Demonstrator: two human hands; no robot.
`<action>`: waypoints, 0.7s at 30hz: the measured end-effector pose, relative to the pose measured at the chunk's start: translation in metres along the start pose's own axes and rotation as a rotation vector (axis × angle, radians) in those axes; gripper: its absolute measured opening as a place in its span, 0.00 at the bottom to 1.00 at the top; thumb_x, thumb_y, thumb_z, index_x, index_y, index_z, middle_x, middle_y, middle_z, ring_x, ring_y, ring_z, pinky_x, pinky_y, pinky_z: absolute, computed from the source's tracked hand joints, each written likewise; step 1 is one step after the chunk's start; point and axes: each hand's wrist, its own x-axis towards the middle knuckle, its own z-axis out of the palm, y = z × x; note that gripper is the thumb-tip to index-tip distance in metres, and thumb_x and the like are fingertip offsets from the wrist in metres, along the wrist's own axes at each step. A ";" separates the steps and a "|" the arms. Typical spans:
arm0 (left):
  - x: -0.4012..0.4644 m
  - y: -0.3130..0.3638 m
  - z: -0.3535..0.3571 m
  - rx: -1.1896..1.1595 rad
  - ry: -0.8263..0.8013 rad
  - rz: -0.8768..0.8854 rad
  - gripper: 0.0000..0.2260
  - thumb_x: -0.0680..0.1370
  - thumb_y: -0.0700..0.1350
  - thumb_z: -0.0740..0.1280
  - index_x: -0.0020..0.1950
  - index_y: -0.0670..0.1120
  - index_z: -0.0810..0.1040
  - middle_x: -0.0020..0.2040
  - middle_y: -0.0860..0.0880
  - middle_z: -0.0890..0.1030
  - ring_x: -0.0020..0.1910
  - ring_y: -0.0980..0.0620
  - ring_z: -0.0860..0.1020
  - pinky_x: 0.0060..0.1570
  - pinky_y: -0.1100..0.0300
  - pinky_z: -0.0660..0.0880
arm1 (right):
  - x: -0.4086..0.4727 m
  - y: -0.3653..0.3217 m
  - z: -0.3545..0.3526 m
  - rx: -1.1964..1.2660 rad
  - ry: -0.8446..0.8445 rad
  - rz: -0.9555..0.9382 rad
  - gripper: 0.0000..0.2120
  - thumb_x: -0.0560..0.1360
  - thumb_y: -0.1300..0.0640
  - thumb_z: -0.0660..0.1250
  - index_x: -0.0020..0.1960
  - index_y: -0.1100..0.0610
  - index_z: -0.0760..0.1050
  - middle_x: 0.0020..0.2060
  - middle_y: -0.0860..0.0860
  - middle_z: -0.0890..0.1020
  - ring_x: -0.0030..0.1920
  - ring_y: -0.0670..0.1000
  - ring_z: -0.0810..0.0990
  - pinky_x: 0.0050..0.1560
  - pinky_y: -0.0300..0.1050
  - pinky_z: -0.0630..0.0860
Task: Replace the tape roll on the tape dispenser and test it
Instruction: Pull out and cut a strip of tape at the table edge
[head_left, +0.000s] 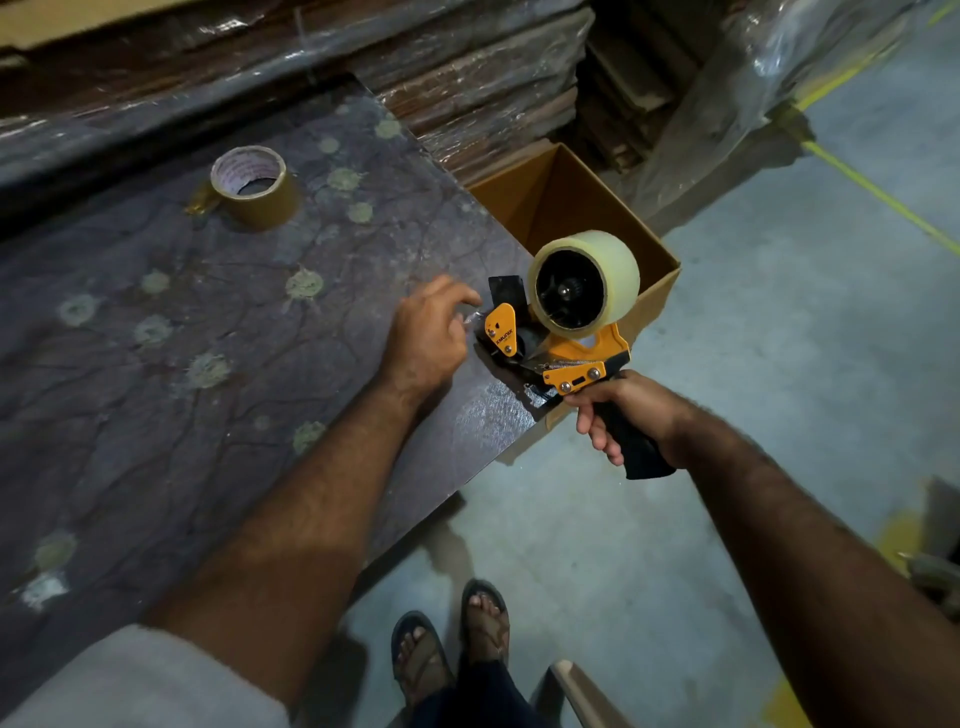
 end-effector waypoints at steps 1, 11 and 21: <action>-0.004 0.002 0.000 -0.034 -0.096 0.023 0.18 0.76 0.31 0.63 0.59 0.49 0.82 0.56 0.51 0.82 0.54 0.54 0.79 0.58 0.59 0.77 | 0.000 -0.001 0.000 -0.015 0.000 -0.004 0.17 0.78 0.55 0.67 0.34 0.63 0.78 0.25 0.57 0.76 0.20 0.51 0.71 0.23 0.40 0.71; 0.003 -0.013 0.005 0.250 -0.561 0.031 0.27 0.79 0.41 0.54 0.75 0.61 0.65 0.79 0.48 0.66 0.80 0.39 0.59 0.77 0.36 0.58 | -0.013 0.008 -0.003 0.015 -0.017 0.016 0.17 0.78 0.55 0.67 0.33 0.62 0.78 0.24 0.57 0.76 0.20 0.52 0.71 0.24 0.40 0.70; -0.007 -0.007 0.003 0.355 -0.516 0.242 0.32 0.77 0.36 0.58 0.81 0.52 0.59 0.83 0.52 0.56 0.81 0.53 0.53 0.79 0.43 0.47 | -0.048 0.069 -0.025 0.251 -0.057 0.157 0.16 0.76 0.55 0.65 0.32 0.61 0.76 0.22 0.56 0.71 0.19 0.51 0.66 0.23 0.40 0.65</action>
